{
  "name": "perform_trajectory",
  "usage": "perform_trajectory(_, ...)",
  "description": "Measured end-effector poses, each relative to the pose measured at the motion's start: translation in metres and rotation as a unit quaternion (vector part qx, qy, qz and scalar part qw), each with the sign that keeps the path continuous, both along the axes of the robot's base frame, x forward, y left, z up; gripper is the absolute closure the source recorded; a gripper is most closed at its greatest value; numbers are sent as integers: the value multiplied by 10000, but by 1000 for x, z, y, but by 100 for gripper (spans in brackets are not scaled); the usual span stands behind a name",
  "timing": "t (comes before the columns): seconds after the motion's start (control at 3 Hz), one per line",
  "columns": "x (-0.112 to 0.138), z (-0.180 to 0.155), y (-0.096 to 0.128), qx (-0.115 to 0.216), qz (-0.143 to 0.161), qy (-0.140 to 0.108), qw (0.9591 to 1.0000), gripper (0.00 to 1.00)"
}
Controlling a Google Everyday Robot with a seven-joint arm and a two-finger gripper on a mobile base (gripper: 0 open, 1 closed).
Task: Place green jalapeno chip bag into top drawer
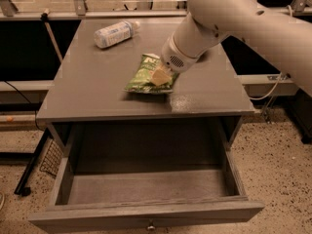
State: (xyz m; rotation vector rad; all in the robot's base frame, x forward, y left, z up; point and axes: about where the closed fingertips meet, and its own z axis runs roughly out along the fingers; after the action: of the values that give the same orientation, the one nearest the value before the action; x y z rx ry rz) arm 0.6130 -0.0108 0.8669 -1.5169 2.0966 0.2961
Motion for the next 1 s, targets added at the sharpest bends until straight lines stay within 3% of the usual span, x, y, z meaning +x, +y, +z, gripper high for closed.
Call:
perform_trajectory(0.33,2,-5,-1,-100,-14,28,9999,14)
perform_trajectory(0.67,7,-11,-1,-203,-29,74,9998,0)
perform_trajectory(1.0,12,-17,-3,-266,-123,129,9995,0)
